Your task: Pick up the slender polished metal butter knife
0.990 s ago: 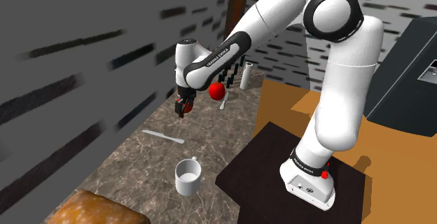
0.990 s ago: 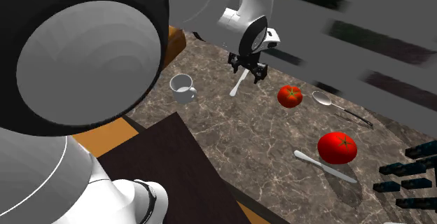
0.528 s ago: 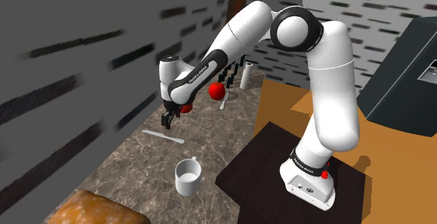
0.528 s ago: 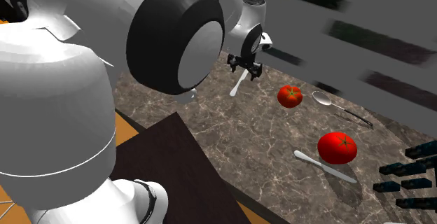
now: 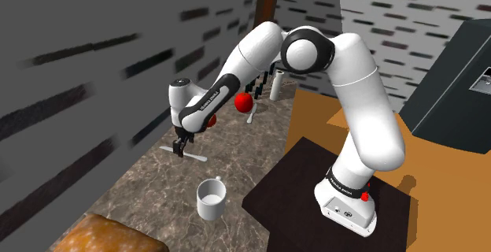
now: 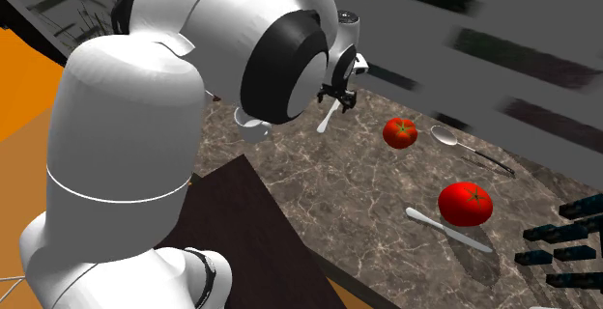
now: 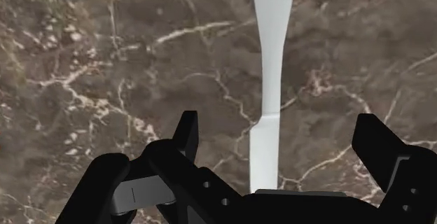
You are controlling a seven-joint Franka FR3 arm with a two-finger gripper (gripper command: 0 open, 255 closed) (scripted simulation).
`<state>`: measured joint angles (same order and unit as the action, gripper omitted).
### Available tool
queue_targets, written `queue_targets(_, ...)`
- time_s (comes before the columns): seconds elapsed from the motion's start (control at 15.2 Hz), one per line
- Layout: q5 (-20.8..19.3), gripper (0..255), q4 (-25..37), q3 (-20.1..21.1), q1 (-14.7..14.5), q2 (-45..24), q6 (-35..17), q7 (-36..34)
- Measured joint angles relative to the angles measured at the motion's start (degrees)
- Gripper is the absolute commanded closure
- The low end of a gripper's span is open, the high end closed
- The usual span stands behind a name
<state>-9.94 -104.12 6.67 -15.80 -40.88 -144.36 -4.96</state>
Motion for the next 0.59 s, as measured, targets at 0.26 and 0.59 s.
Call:
queue_targets(0.26,-0.3,0,1.1,-0.4,-0.2,-2.7,-1.6,-0.2)
queue_targets(0.59,-0.4,255,1.3,-0.3,-0.4,-3.1,-1.9,-0.2)
